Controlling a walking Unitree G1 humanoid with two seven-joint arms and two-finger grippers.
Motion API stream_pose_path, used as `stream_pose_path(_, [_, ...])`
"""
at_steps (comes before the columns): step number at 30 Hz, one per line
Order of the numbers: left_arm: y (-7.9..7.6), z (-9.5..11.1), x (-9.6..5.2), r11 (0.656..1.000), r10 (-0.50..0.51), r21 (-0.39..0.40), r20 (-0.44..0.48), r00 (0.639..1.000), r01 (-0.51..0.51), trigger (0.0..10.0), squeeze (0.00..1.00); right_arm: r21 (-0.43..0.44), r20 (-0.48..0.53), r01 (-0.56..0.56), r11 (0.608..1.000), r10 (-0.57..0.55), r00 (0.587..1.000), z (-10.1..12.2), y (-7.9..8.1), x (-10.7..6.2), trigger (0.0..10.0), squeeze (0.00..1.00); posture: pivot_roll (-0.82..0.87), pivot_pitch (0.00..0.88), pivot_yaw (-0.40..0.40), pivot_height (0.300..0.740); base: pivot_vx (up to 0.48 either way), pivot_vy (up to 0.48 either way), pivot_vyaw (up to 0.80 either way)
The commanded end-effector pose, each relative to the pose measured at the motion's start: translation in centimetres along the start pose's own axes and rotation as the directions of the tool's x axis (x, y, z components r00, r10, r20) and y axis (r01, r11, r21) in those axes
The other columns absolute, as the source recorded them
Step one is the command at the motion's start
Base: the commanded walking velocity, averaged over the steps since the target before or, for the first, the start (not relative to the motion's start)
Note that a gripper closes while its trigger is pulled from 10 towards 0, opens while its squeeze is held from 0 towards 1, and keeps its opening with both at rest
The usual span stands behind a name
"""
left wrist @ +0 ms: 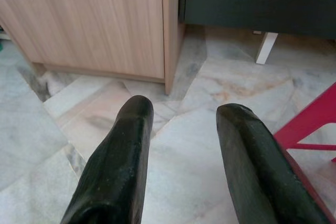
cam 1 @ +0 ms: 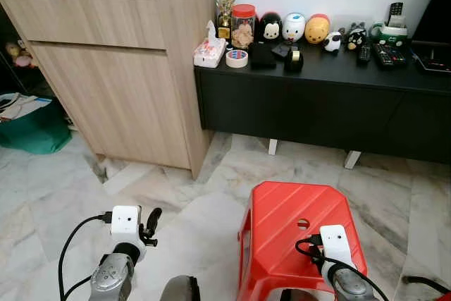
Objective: Hang keys on a hook
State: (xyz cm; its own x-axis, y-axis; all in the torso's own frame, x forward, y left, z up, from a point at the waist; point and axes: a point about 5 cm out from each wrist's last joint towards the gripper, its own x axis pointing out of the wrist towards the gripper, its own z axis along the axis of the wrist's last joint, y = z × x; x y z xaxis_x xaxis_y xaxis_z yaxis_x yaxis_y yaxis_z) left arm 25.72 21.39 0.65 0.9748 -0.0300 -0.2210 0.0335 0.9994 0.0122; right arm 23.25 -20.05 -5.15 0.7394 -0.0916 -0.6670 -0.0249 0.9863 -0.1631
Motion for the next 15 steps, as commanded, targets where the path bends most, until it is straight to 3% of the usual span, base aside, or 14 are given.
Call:
stream_pose_path(1, [0.22,0.25,0.14,1.000,0.005,0.014,0.010,1.000,-0.005,10.0,0.00,0.002,-0.004,-0.018,1.000,0.018,1.000,0.10,0.31,0.05,10.0,0.00,0.02,0.000,0.006,0.617,0.000,0.000,0.00])
stream_pose_path(15, [0.20,0.08,0.09,1.000,0.012,0.012,0.005,1.000,-0.012,10.0,0.00,-0.049,-0.059,0.011,0.999,-0.014,0.998,-0.54,-0.12,-0.01,10.0,0.00,0.02,0.000,0.000,0.617,0.000,0.000,0.00])
